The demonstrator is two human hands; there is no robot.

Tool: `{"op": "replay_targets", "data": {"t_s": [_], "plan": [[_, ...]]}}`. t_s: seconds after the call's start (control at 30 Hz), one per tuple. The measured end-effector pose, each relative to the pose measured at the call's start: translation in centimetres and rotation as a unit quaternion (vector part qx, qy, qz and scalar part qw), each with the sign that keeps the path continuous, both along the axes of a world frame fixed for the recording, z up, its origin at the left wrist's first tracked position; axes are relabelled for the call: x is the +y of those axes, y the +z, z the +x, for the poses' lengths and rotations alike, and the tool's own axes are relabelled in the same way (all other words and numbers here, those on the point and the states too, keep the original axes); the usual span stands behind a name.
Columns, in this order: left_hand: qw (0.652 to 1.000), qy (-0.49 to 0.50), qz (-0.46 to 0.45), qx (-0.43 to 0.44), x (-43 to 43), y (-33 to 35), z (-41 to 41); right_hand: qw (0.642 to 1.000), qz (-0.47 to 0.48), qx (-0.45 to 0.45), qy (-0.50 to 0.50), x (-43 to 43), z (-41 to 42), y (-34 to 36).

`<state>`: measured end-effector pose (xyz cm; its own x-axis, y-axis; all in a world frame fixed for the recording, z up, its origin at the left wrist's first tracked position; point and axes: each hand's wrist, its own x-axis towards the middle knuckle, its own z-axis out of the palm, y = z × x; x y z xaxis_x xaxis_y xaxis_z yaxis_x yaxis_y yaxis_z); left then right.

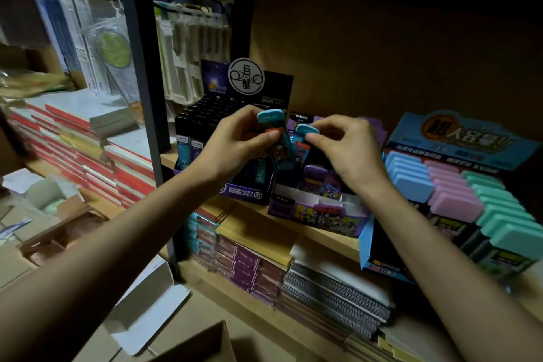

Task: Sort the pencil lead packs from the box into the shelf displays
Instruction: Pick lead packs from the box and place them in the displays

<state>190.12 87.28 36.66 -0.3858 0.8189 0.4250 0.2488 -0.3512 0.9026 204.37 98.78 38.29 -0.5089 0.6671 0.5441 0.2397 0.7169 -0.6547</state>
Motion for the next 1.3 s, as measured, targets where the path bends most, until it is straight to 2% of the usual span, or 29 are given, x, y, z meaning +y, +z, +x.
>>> {"op": "replay_targets", "data": {"t_s": [0.1,0.23,0.4,0.47,0.67,0.87,1.0,1.2,1.3], "plan": [[0.999,-0.003,-0.011,0.037,1.0,-0.4,0.2,0.999,0.035,-0.031,-0.003,0.4,-0.3,-0.1],[0.990,0.035,-0.032,0.129,1.7,-0.9,0.3,0.994,0.069,-0.083,0.011,0.5,-0.4,-0.1],[0.942,0.177,-0.019,0.283,2.1,-1.4,0.2,0.988,0.084,-0.125,0.024,0.8,-0.4,-0.3],[0.931,0.180,-0.006,0.317,2.3,-1.3,0.2,0.987,0.083,-0.136,0.027,0.8,-0.3,-0.4],[0.927,0.139,-0.016,0.349,2.3,-0.8,0.0,0.986,0.074,-0.141,0.041,0.8,0.5,-0.2],[0.881,0.143,-0.085,0.443,2.2,-1.2,0.7,0.991,0.062,-0.114,0.032,0.2,1.6,0.0],[0.858,0.192,-0.060,0.473,1.8,-2.4,1.7,0.996,0.061,-0.056,0.033,-0.8,3.6,-0.3],[0.842,0.213,-0.040,0.494,1.2,-3.3,2.2,0.988,0.088,-0.112,0.053,-1.6,4.6,-2.1],[0.828,0.218,-0.048,0.514,0.8,-3.9,2.3,0.987,0.119,-0.106,0.035,-1.5,4.1,-2.4]]}}
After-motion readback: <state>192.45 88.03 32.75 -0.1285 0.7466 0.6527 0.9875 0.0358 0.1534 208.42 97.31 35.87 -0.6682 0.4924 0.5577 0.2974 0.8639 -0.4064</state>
